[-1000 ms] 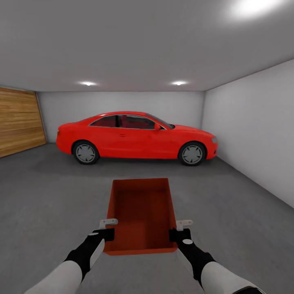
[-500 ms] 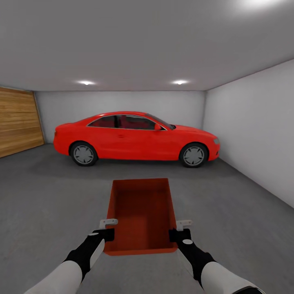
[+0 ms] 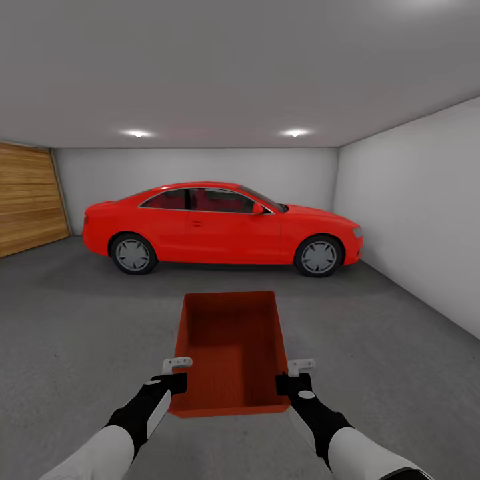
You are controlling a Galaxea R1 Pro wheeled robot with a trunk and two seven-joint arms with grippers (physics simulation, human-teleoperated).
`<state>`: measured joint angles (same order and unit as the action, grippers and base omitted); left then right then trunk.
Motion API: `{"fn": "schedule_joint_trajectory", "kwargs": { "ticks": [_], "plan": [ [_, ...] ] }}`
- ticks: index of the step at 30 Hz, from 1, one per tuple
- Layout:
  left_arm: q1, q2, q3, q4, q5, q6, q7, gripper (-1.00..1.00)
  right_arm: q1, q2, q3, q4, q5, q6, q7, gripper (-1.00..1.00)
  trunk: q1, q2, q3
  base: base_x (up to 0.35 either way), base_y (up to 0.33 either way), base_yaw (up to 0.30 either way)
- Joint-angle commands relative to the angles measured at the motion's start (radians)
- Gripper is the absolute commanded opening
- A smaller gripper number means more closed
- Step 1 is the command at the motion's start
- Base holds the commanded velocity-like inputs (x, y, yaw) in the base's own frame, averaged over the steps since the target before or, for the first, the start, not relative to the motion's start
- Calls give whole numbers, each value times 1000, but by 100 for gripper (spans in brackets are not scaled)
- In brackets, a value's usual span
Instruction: Move the two storage containers from the living room to the garage. In the garage, place one container on the floor and stack the other container on top of it (either order is fine).
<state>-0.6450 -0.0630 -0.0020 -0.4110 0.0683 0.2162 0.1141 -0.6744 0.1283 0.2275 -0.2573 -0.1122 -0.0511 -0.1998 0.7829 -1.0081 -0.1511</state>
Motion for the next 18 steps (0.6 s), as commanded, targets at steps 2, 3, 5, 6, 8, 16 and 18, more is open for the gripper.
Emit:
{"fn": "schedule_joint_trajectory", "kwargs": {
  "ticks": [2,3,5,6,8,16,18],
  "plan": [
    [1,16,-1,0,-8,8,15,-100,-2,-1,-30,-11,5,-7,-9,-100,1,-1,-1,321,0,0],
    [1,17,-1,0,-8,8,15,-100,-2,-1,-30,-11,5,-7,-9,-100,1,-1,-1,321,0,0],
    [1,16,-1,0,-8,8,15,-100,-2,-1,-29,-11,5,-7,-9,-100,1,-1,-1,321,0,0],
    [1,16,-1,0,-8,8,15,-100,-2,-1,-29,-11,5,-7,-9,-100,1,-1,-1,321,0,0],
    [1,17,-1,0,-8,8,15,-100,-2,-1,-30,-11,5,-7,-8,-100,1,-1,-1,321,0,0],
    [1,15,-1,0,-8,8,15,-100,-2,-1,-30,-11,5,-6,-7,-100,1,-1,-1,321,0,-122],
    [1,15,-1,0,-8,8,15,-100,-2,-1,-30,-11,5,-6,-7,-100,1,-1,-1,322,0,-278]
  ]
}}
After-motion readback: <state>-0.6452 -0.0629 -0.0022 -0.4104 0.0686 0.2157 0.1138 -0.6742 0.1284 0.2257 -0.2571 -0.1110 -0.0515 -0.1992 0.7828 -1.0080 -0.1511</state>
